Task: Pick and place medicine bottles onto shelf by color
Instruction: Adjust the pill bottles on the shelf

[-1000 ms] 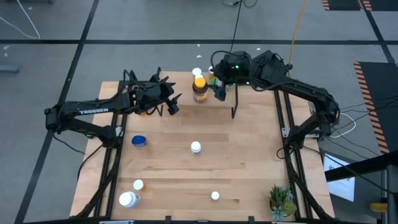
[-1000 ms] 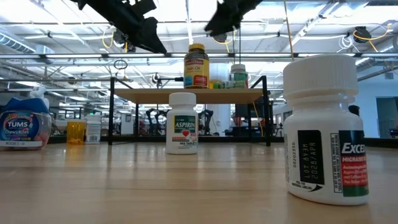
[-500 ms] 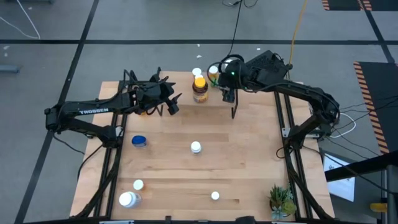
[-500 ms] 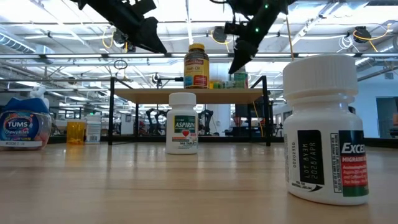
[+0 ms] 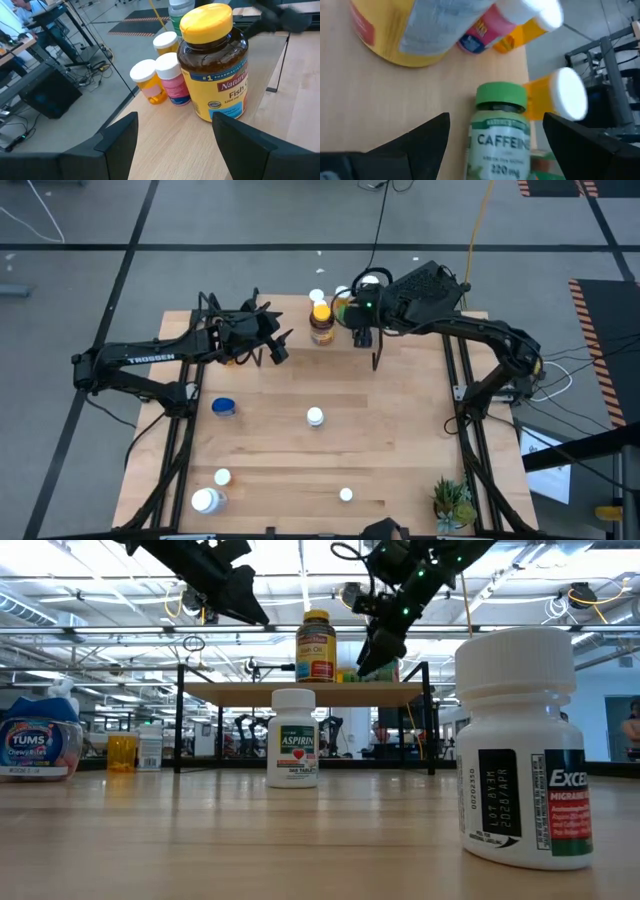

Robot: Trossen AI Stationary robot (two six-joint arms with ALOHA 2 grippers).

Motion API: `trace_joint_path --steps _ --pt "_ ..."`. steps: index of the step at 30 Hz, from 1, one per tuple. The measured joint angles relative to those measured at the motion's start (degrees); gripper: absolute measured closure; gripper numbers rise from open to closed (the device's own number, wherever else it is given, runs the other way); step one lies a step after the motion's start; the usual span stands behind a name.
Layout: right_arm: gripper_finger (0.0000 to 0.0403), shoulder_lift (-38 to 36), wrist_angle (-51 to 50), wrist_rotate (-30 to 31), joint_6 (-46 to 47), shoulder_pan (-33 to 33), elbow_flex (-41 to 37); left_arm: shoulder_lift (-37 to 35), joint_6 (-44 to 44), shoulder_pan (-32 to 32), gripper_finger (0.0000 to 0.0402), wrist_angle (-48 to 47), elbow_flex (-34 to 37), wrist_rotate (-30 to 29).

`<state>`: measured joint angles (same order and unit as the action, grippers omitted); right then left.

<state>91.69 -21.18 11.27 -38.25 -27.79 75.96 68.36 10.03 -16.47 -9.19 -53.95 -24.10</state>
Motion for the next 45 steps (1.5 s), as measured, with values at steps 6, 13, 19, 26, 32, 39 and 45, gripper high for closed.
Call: trace_joint_path --steps 6,13,19,26,32,39,45 --pt "0.0089 2.9 -0.9 5.5 -1.7 -0.2 0.0 0.0 -0.2 0.0 0.0144 0.0 0.0 0.0" --pt "0.0090 3.0 -2.1 5.5 -0.9 -0.4 0.1 0.0 -0.2 -0.3 0.0144 -0.1 0.0 0.0" --pt "0.0107 2.9 -5.0 5.5 3.0 -0.4 0.2 0.0 -0.2 -0.3 0.0144 -0.1 0.0 0.0" --pt "0.0176 2.5 -7.2 5.5 6.3 -0.4 0.2 0.0 -0.3 -0.3 0.0144 -0.1 0.0 0.0" --pt "0.0174 1.6 -7.6 5.0 7.9 0.3 0.0 0.0 -0.4 -0.3 0.0144 -0.1 0.0 0.0" --pt "0.0173 -4.5 -10.2 0.4 12.0 3.6 -0.2 0.0 -1.1 0.0 0.0144 0.2 0.0 0.0" --pt "0.0173 -10.9 -8.6 4.3 13.1 9.1 -5.8 0.0 -1.4 1.5 0.0144 2.6 0.0 0.6"
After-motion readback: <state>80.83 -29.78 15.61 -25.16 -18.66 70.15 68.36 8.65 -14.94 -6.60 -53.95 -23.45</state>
